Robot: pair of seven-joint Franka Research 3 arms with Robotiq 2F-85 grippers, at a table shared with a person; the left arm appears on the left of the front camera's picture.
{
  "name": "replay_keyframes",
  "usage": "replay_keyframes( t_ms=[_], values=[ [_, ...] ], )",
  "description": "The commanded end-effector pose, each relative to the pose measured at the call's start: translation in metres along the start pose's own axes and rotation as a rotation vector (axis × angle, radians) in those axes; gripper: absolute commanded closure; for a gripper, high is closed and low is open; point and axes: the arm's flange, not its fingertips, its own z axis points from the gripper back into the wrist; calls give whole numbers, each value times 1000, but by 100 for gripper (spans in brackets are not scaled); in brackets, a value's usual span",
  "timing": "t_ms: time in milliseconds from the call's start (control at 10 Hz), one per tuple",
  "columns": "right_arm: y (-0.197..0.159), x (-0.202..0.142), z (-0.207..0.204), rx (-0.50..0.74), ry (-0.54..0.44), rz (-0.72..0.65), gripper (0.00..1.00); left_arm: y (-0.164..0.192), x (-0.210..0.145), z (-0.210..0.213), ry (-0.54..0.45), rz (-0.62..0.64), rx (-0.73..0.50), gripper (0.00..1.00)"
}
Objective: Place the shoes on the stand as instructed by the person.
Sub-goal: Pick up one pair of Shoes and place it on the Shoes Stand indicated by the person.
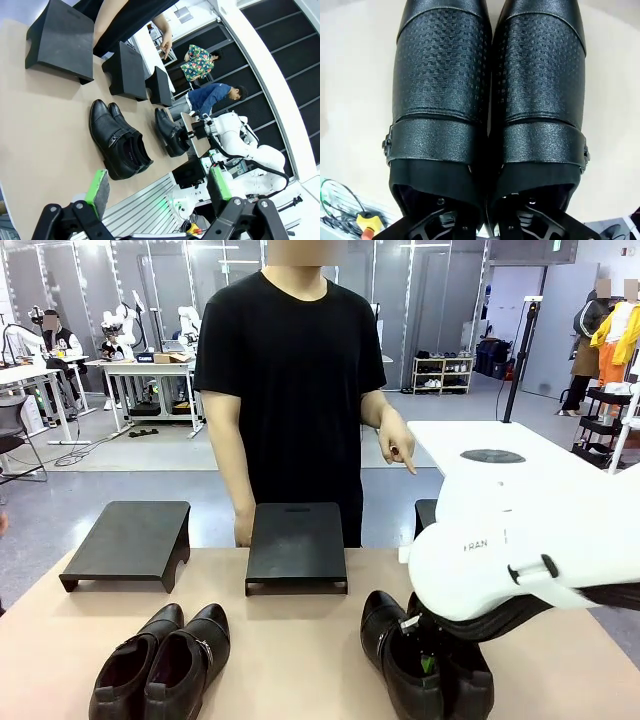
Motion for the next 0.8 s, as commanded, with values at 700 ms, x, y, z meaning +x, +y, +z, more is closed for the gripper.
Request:
replay_keyframes(
  t_ms=[700],
  values=[
    [-15, -11, 67, 15, -90, 26, 99, 1, 1, 2, -7, -20, -18, 0]
  ],
)
